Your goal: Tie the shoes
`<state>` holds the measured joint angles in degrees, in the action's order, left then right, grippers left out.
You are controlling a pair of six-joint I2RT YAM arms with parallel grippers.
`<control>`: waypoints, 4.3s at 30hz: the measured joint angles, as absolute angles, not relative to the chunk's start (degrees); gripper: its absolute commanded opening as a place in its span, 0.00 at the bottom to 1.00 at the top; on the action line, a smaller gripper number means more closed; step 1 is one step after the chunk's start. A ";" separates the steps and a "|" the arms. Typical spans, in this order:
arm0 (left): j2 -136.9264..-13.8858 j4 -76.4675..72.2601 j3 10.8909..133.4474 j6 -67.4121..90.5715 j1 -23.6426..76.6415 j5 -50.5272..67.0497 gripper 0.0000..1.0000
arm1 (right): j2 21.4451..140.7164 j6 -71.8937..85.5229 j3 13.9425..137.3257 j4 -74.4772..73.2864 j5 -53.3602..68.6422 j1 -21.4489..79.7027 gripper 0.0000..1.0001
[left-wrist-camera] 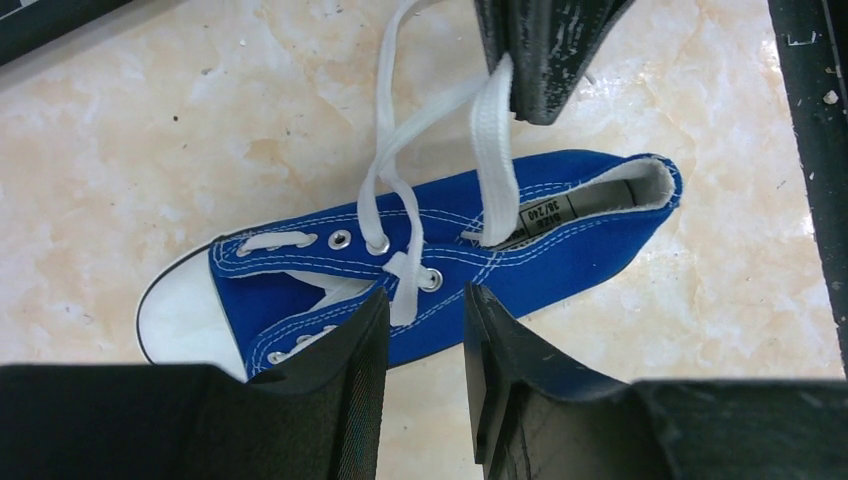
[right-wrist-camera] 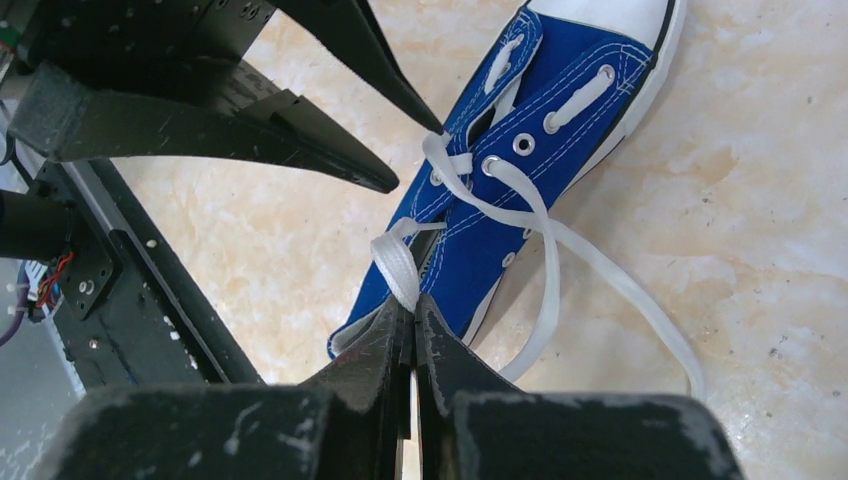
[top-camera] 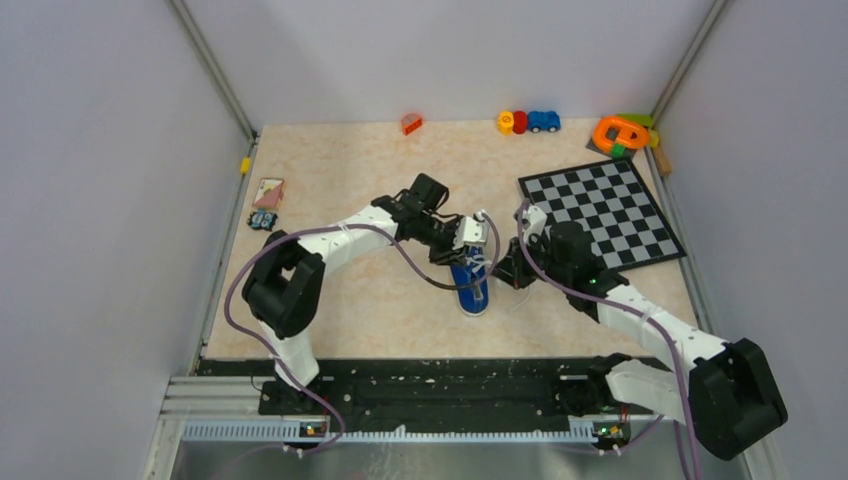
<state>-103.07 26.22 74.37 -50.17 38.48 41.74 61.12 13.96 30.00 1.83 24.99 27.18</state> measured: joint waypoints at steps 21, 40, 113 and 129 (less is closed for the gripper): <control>-107.53 28.38 79.07 -49.65 40.21 38.52 0.00 | 60.97 13.98 28.84 2.57 26.26 27.09 0.00; -98.52 10.63 65.39 -34.50 38.41 41.58 0.00 | 79.48 23.57 31.55 13.58 30.89 27.09 0.00; -100.75 9.85 69.78 -8.97 32.64 37.08 0.36 | 85.32 32.56 30.37 31.70 24.58 27.22 0.00; -104.40 14.52 73.12 -9.32 32.67 43.05 0.35 | 85.32 32.51 30.41 31.70 24.97 27.27 0.00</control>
